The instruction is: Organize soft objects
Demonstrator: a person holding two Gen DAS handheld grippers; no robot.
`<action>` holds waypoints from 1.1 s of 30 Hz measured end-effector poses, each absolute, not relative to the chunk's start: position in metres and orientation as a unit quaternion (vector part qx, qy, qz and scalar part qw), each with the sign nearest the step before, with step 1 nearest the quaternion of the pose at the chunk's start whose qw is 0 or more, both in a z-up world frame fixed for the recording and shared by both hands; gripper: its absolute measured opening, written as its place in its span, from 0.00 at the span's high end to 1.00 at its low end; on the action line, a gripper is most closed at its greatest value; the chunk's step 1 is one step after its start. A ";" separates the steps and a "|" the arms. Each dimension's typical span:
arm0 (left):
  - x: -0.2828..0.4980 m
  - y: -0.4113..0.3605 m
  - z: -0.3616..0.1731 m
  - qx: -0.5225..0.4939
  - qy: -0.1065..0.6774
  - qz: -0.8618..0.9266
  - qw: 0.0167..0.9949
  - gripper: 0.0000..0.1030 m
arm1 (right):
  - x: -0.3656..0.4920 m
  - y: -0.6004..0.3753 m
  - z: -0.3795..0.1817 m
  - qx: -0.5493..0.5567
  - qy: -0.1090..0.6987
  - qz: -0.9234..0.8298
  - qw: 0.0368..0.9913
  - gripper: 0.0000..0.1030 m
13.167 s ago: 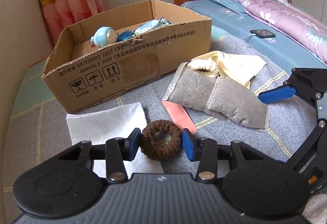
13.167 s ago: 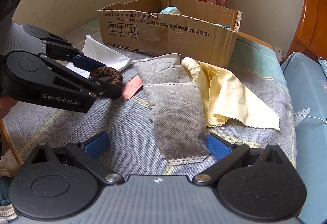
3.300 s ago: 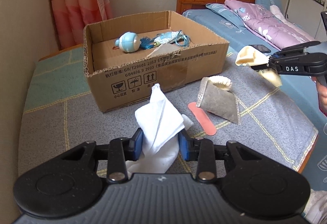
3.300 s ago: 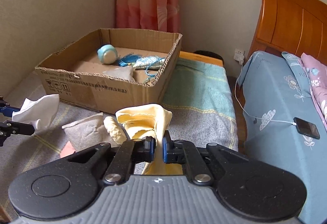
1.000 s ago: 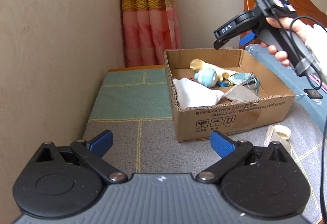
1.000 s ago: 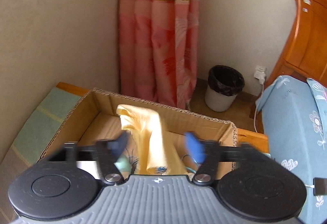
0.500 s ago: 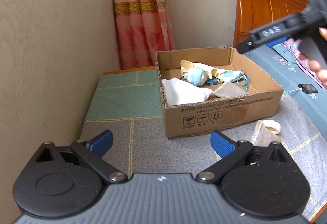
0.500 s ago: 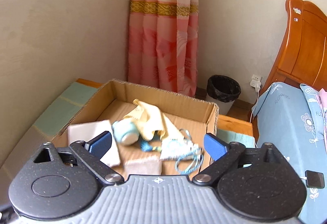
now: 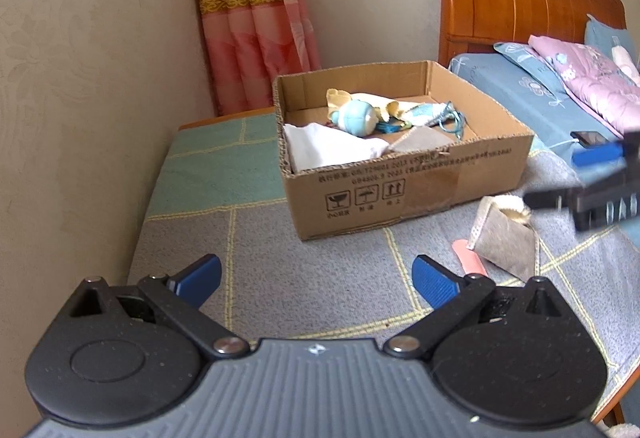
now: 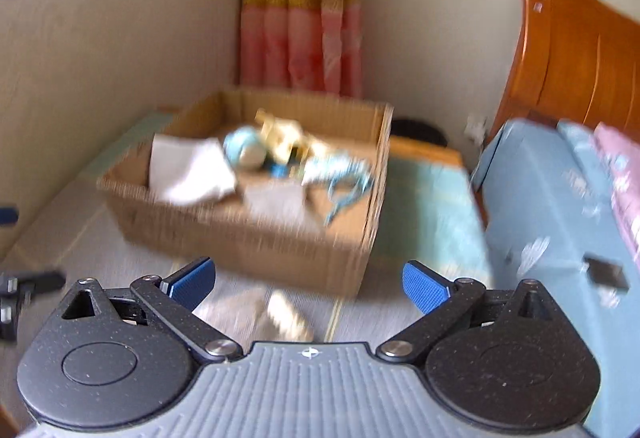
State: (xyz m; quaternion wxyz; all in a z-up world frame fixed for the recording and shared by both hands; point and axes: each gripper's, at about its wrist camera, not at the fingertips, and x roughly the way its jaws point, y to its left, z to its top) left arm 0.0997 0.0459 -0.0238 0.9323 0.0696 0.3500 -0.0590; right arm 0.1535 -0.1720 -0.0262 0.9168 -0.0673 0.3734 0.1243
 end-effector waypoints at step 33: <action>0.105 0.024 -0.037 0.092 0.380 -0.082 0.917 0.02 | 0.138 -0.157 -0.070 -0.115 0.389 0.189 0.894 0.63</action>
